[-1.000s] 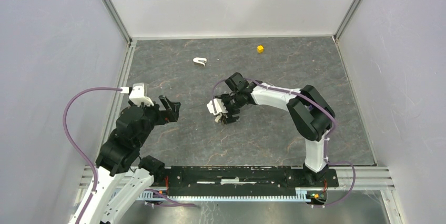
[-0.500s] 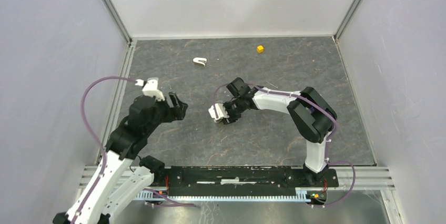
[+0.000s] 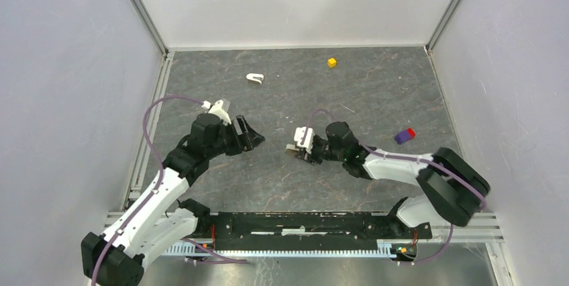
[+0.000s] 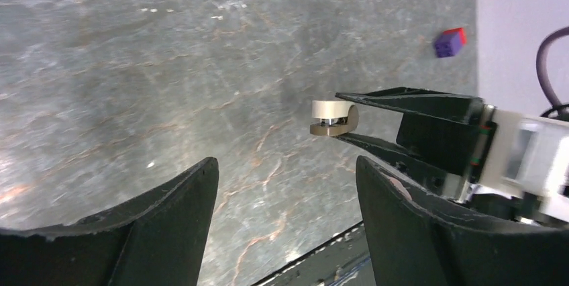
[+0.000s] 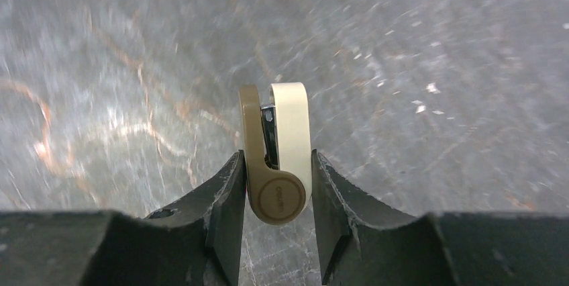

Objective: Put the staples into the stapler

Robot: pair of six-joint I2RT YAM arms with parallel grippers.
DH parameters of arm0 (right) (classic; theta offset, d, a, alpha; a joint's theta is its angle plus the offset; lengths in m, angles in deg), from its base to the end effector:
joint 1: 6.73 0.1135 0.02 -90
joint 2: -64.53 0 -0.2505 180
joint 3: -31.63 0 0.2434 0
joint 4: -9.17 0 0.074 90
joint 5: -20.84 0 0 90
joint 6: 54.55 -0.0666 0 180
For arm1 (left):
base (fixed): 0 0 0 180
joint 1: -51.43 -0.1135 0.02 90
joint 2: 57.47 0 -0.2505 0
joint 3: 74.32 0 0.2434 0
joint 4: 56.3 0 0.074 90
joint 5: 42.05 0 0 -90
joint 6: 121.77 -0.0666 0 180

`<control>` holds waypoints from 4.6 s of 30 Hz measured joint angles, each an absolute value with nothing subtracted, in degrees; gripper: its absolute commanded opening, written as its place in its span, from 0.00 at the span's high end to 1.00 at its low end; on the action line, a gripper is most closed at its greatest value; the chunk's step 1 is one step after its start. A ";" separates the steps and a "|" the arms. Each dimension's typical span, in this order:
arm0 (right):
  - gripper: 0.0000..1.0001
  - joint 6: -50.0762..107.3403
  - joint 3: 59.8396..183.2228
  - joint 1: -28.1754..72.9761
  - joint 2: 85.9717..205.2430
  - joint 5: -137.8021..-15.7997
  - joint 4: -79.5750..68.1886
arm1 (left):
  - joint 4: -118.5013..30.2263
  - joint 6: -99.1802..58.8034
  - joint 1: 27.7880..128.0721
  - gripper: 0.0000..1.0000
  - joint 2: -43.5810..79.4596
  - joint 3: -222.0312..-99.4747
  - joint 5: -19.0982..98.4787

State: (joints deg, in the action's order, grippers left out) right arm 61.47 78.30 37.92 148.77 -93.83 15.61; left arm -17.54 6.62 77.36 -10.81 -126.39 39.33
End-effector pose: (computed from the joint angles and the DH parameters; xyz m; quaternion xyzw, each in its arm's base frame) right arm 0.1960 0.2327 0.1448 -0.5777 0.6334 0.2613 0.4436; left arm 0.1820 -0.0996 0.2418 -0.0598 0.8765 -0.3078 0.3653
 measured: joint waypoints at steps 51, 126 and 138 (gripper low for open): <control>0.70 29.60 75.85 47.93 135.70 -65.41 32.92 | -53.32 16.52 83.70 0.64 4.97 -122.89 25.80; 0.55 -2.09 83.46 33.85 147.75 -80.08 15.59 | -25.21 -34.29 88.79 0.98 -2.86 -136.59 35.46; 0.21 15.07 74.89 26.92 133.58 -98.68 27.35 | -25.85 -34.23 88.79 0.98 -8.47 -134.08 26.41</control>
State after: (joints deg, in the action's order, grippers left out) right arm 15.07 74.89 26.92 133.58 -98.68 27.35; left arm -25.85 -34.23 88.79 -8.47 -134.08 26.41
